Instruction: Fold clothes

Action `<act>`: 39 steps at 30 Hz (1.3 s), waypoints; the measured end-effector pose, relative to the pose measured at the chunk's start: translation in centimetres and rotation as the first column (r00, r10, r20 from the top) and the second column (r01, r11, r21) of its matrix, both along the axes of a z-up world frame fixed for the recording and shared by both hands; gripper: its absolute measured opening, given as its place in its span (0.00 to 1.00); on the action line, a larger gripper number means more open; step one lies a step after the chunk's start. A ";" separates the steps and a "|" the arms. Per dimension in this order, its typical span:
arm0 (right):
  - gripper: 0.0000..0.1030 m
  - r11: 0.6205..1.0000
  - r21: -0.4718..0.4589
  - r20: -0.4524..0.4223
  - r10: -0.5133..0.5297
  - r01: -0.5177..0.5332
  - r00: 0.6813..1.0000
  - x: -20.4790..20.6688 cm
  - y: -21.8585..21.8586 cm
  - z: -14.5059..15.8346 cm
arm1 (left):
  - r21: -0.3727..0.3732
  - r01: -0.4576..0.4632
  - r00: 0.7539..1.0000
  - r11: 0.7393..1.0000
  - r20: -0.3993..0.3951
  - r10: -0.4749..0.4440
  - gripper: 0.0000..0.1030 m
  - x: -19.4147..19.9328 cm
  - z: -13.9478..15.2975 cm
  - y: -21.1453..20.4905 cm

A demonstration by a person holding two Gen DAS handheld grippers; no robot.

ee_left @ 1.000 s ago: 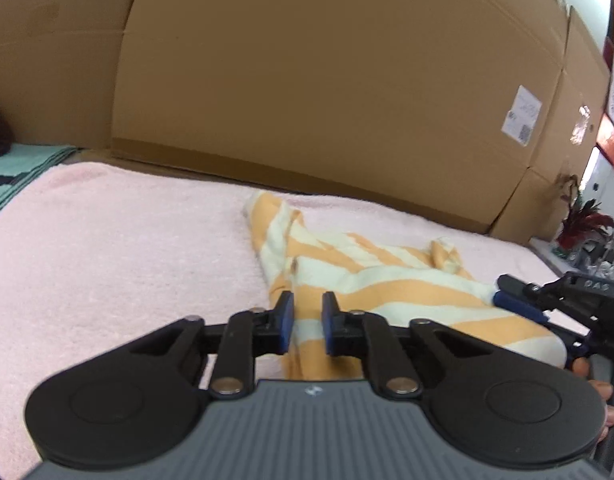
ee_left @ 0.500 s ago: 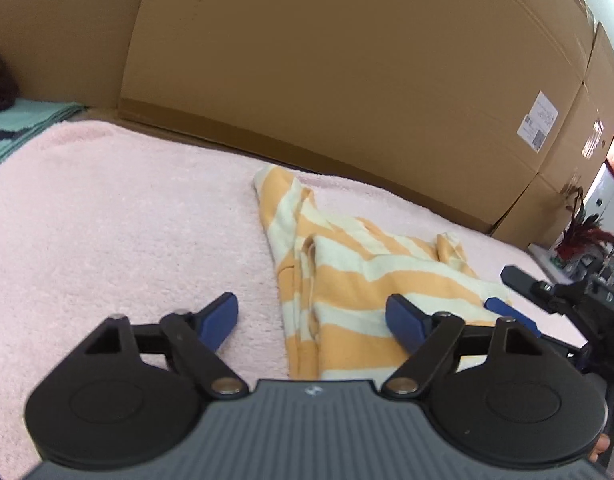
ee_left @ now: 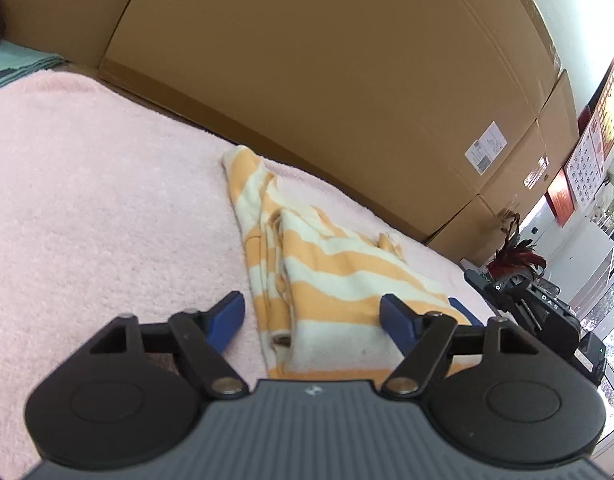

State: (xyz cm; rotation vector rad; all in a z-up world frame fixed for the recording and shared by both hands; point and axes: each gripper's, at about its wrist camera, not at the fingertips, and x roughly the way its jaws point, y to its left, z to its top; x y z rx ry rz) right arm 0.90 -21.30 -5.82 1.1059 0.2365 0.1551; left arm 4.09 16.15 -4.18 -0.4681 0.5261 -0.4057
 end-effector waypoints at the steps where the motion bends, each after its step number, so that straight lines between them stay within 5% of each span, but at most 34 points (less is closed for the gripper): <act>1: 0.41 1.000 -0.020 -0.002 0.000 0.000 1.000 0.0 0.2 0.2 | 0.024 0.001 1.000 1.000 0.011 -0.001 0.66 -0.2 0.2 -0.4; 4: 0.47 0.997 -0.074 0.000 -0.014 0.014 1.000 -0.3 0.7 0.8 | 0.110 0.003 0.998 0.994 0.064 -0.010 0.56 -0.8 1.0 -1.6; 7: 0.47 0.995 -0.054 0.036 -0.086 0.088 0.996 -1.1 -0.1 0.5 | 0.150 -0.004 0.995 0.989 0.103 -0.011 0.73 -0.5 2.2 -1.9; 9: 0.47 0.996 -0.021 0.029 -0.083 0.084 0.996 -1.0 -0.6 0.2 | 0.168 0.000 0.995 0.986 0.097 -0.017 0.75 0.8 2.8 -1.8; 15: 0.47 0.999 -0.030 0.016 -0.032 0.033 0.999 -0.3 -0.2 0.2 | -0.006 0.070 0.997 0.998 -0.041 -0.070 0.32 5.5 1.2 -0.4; 20: 0.47 1.000 -0.025 0.018 -0.019 0.020 1.000 -0.1 -0.1 0.1 | -0.036 -0.003 1.000 0.999 -0.018 0.003 0.00 4.9 0.5 0.2; 29: 0.47 0.998 -0.023 0.077 0.062 -0.061 0.995 0.1 0.2 0.3 | 0.048 -0.103 0.985 0.994 0.144 0.095 0.00 1.5 2.1 -0.5; 35: 0.46 0.999 -0.032 0.011 0.039 -0.038 0.999 0.4 0.2 0.2 | 0.051 -0.114 0.993 0.992 -0.011 0.114 0.02 3.4 1.0 0.0; 38: 0.32 0.989 -0.137 -0.051 0.050 -0.057 0.997 1.0 1.2 1.0 | 0.092 -0.117 0.993 0.989 -0.020 0.120 0.08 3.4 1.0 -0.6; 39: 0.14 0.983 -0.172 -0.072 0.052 -0.064 0.996 1.2 1.5 1.3 | 0.100 -0.116 0.992 0.988 -0.028 0.120 0.11 3.5 0.9 -0.6</act>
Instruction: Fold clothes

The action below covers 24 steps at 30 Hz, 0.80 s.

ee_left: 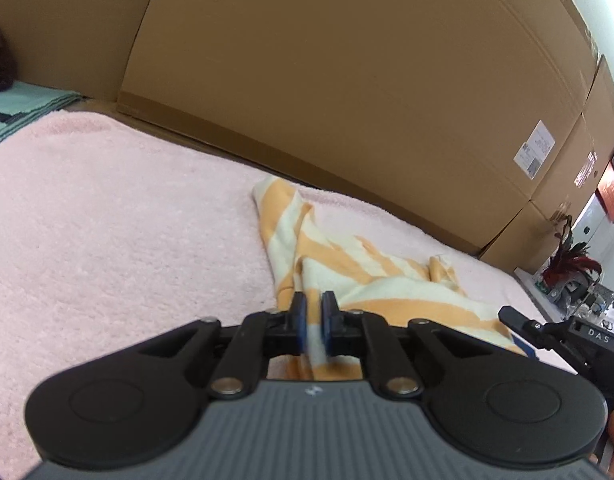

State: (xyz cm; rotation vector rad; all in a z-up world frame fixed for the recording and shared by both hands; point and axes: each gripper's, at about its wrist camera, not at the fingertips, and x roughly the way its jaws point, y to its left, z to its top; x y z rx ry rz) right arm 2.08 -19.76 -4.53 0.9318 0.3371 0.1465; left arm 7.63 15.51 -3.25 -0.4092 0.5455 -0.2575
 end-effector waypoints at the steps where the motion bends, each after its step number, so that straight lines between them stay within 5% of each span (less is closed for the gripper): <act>1: 0.08 0.999 -0.036 -0.019 0.004 -0.005 1.000 0.2 0.3 0.3 | -0.002 -0.003 1.000 1.000 -0.006 0.003 0.16 0.0 -0.1 0.1; 3: 0.07 0.997 -0.066 -0.039 -0.051 0.048 0.998 0.0 0.5 0.4 | -0.022 -0.014 1.000 1.000 -0.015 0.014 0.21 0.0 -0.3 0.4; 6: 0.19 0.997 0.028 -0.044 -0.073 0.074 0.996 -0.2 -0.7 -0.6 | -0.033 -0.023 1.000 0.999 -0.020 0.022 0.25 -0.1 -0.5 0.7; 8: 0.21 0.989 0.122 0.076 -0.090 0.080 0.993 -2.0 -1.6 -1.0 | -0.027 -0.023 1.000 0.999 -0.017 0.023 0.25 -0.2 -0.4 0.6; 12: 0.20 0.998 0.042 0.227 0.037 -0.048 0.973 -4.7 -0.8 0.2 | -0.046 -0.030 0.999 0.998 0.029 0.031 0.24 -0.9 -0.1 0.8; 15: 0.20 0.970 0.044 0.178 0.227 -0.238 0.957 -4.0 1.4 0.2 | -0.028 -0.101 0.983 0.995 0.151 0.104 0.21 -3.8 1.2 0.7; 17: 0.20 0.959 0.014 0.157 0.276 -0.281 0.948 -3.5 3.0 0.3 | -0.021 -0.017 0.979 1.000 0.201 0.021 0.21 -5.3 1.9 -0.5; 20: 0.00 0.976 -0.010 0.057 0.218 -0.217 0.974 -3.0 3.9 -0.7 | 0.056 0.106 0.976 0.993 0.184 -0.114 0.28 -6.4 1.3 -3.8; 24: 0.00 0.977 0.079 0.019 0.196 -0.197 0.980 -2.8 3.3 -1.4 | 0.115 0.101 0.981 0.988 0.153 -0.118 0.34 -6.6 -0.1 -5.5</act>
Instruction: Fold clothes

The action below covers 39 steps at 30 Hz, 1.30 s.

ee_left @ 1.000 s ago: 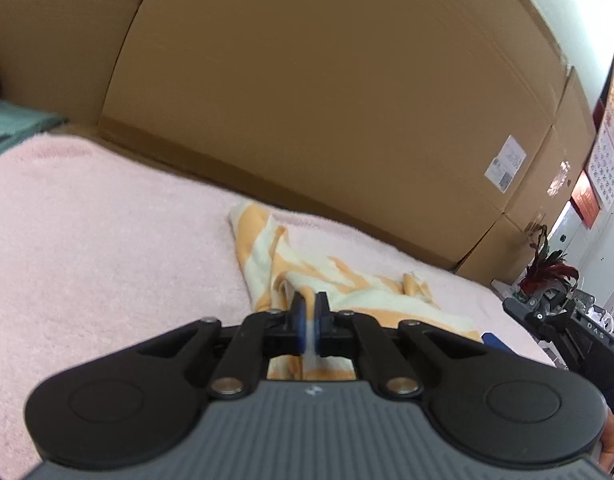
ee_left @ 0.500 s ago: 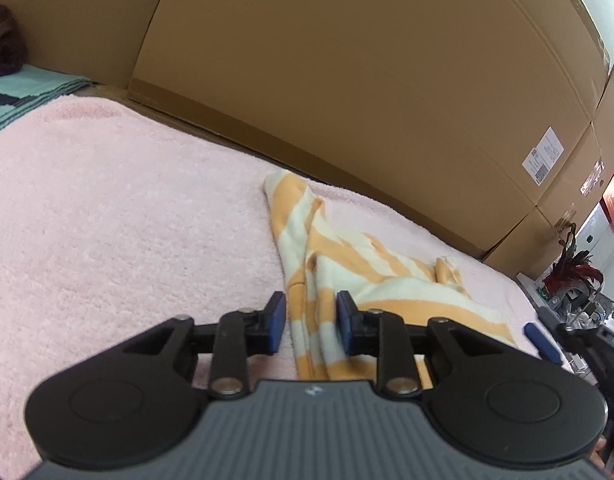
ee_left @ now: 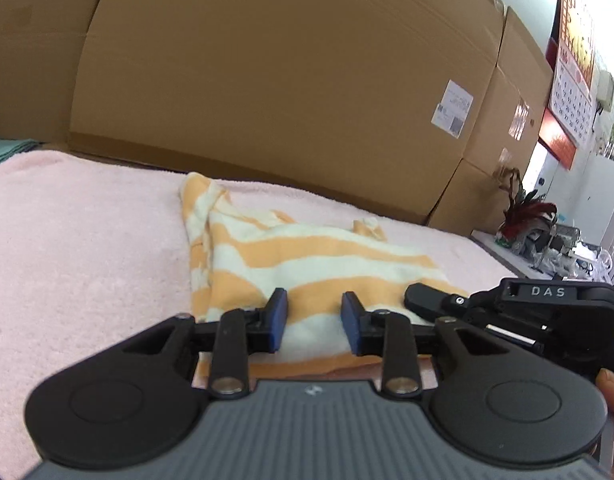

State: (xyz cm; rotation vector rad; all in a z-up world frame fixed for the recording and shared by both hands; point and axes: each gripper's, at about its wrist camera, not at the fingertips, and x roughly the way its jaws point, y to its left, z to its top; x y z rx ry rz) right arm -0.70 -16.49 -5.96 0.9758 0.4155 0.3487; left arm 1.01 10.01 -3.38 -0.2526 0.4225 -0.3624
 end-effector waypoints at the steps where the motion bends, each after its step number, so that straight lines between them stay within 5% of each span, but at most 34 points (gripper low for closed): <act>1: 0.00 1.000 -0.002 -0.004 -0.002 0.002 1.000 -0.1 0.0 0.0 | -0.004 0.007 1.000 1.000 -0.013 -0.007 0.35 0.3 0.1 0.2; 5: 0.00 0.997 0.036 0.002 -0.067 0.067 0.998 -1.4 -0.9 0.0 | -0.048 0.019 0.999 0.999 -0.031 -0.021 0.34 0.8 -0.3 1.0; 8: 0.00 0.992 -0.051 0.001 -0.114 0.114 0.994 -1.7 -1.6 0.2 | -0.033 0.016 0.999 0.999 -0.027 -0.017 0.34 0.5 -0.2 0.7; 16: 0.00 0.989 -0.138 -0.008 -0.060 0.058 0.998 -0.8 -2.4 1.8 | -0.096 0.025 0.997 0.995 -0.067 -0.032 0.40 2.0 2.1 3.2; 19: 0.20 0.976 -0.217 0.017 -0.023 0.026 1.000 -0.1 -3.4 3.8 | -0.001 -0.009 1.000 1.000 -0.016 0.009 0.67 4.8 3.5 4.9; 24: 0.33 0.899 -0.438 -0.029 -0.029 0.014 0.999 5.6 -4.5 5.3 | 0.003 0.036 0.987 0.999 -0.155 -0.036 0.67 12.7 2.3 6.7; 27: 0.33 0.905 -0.422 -0.087 0.008 -0.044 0.996 9.4 -5.4 4.5 | -0.013 0.086 0.976 0.996 -0.198 -0.087 0.67 16.1 1.3 7.0; 31: 0.38 0.920 -0.368 -0.132 0.089 -0.132 0.987 13.7 -6.3 3.1 | -0.130 0.187 0.955 0.974 -0.209 -0.211 0.75 19.1 0.1 8.2; 39: 0.40 0.910 -0.268 -0.058 0.312 -0.316 0.948 18.1 -6.9 2.0 | -0.251 0.262 0.928 0.932 -0.199 -0.314 0.78 21.8 -0.6 9.3</act>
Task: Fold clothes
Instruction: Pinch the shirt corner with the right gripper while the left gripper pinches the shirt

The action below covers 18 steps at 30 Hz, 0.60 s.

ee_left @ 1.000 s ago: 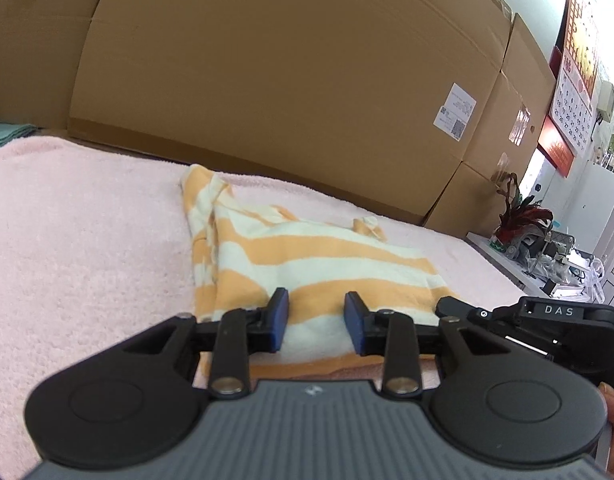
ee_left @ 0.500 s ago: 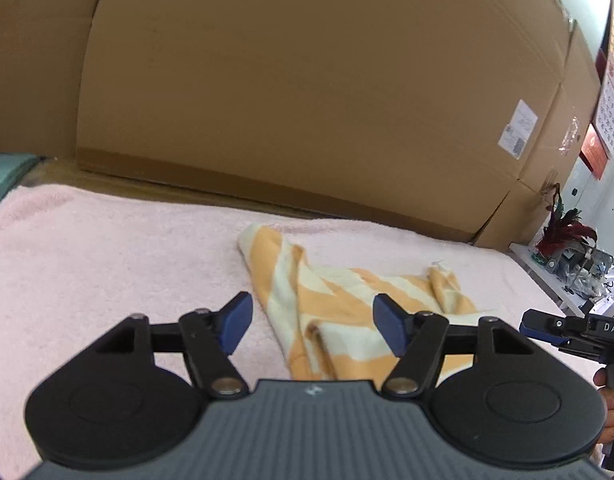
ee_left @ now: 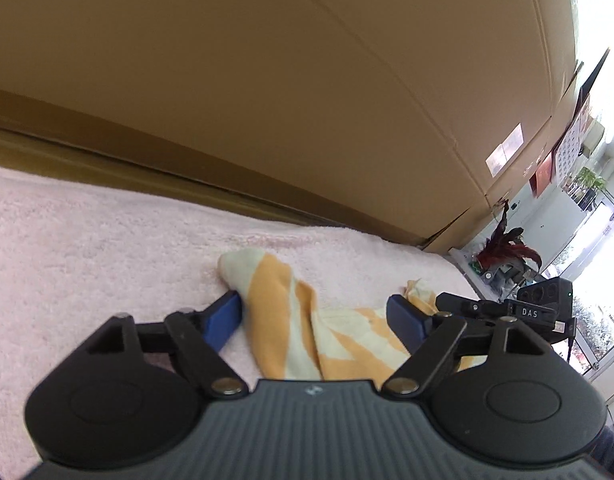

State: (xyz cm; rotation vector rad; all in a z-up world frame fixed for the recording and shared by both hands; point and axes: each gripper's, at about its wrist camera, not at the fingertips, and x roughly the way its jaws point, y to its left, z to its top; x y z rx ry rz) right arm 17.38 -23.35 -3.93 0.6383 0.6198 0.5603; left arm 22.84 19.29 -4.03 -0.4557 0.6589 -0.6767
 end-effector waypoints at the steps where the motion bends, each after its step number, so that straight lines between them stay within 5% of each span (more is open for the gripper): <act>1: 0.40 1.000 0.008 0.000 0.000 0.000 1.000 -0.1 -0.1 -0.1 | 0.002 0.000 1.000 1.000 0.001 0.000 0.77 0.0 0.0 -0.1; 6: 0.37 1.000 -0.001 -0.004 -0.011 0.011 1.000 -0.5 0.1 0.1 | 0.018 -0.017 1.000 1.000 0.006 0.017 0.70 0.0 0.1 -0.4; 9: 0.37 1.000 -0.017 -0.004 -0.021 0.021 1.000 -0.2 0.5 0.1 | 0.016 -0.046 0.999 0.999 -0.005 0.046 0.54 0.1 0.0 -0.1; 11: 0.35 0.999 -0.032 -0.008 -0.030 0.029 1.000 0.0 0.5 0.1 | 0.013 -0.061 0.998 0.998 -0.013 0.061 0.32 0.1 -0.1 0.0; 13: 0.12 0.998 -0.051 -0.018 -0.042 0.041 0.999 0.1 0.6 0.1 | 0.004 -0.060 0.998 0.998 -0.017 0.060 0.20 0.2 -0.2 0.1; 18: 0.09 0.996 -0.077 -0.014 -0.037 0.035 0.999 0.0 0.6 0.2 | 0.002 -0.065 0.998 0.998 -0.022 0.066 0.17 0.0 -0.2 0.4</act>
